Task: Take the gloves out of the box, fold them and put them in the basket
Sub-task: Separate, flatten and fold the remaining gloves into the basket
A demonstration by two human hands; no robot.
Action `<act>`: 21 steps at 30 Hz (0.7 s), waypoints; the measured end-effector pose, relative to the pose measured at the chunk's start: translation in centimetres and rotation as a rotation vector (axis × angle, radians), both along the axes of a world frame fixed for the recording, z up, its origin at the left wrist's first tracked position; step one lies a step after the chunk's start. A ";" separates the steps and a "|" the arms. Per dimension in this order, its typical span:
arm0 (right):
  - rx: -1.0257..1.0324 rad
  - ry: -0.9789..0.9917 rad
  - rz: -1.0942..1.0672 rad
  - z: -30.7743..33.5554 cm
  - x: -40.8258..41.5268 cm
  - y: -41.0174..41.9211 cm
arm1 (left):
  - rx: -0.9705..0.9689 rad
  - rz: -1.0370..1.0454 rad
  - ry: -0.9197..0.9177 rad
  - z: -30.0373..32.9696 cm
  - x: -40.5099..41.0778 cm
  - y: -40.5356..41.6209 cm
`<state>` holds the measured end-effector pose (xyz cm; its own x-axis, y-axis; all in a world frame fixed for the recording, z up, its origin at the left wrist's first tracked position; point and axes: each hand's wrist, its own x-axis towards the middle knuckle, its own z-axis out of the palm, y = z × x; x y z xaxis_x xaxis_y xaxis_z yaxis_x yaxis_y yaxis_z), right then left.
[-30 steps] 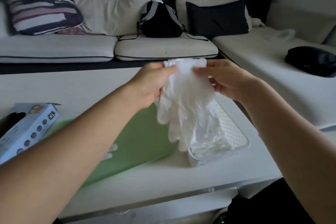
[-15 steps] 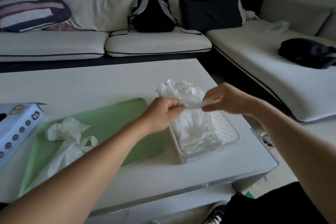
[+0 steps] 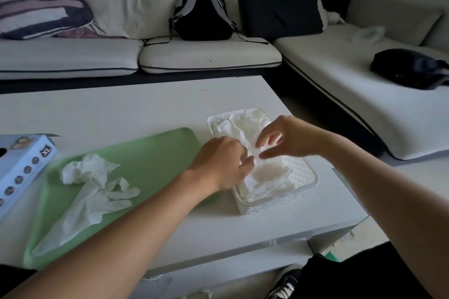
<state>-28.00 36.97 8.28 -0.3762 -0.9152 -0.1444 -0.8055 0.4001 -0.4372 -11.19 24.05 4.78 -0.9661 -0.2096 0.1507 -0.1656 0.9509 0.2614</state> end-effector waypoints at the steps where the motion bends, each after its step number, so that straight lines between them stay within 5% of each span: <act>1: 0.062 0.043 0.019 -0.6 0.4 -0.6 | -0.070 0.045 -0.071 0.0 -0.5 -0.2; 5: 0.309 0.233 0.060 -1.6 1.4 -3.0 | 0.053 0.045 -0.245 0.0 -0.7 -1.3; 9: 0.257 0.375 0.071 1.2 3.4 -5.8 | 0.282 0.054 0.162 1.7 4.0 -6.3; 11: 0.103 0.469 0.121 2.6 5.8 -7.0 | 0.263 0.188 0.159 2.0 7.7 -10.0; 15: -0.094 0.195 0.402 0.9 15.0 -12.9 | 0.046 0.703 -0.440 0.7 18.4 -16.8; 17: -0.040 0.077 0.542 -2.3 18.6 -15.0 | 0.081 0.732 -0.741 0.2 20.2 -17.3; 21: 0.055 0.183 0.705 -9.5 23.6 -18.9 | 0.230 0.705 -0.801 -2.5 22.9 -18.1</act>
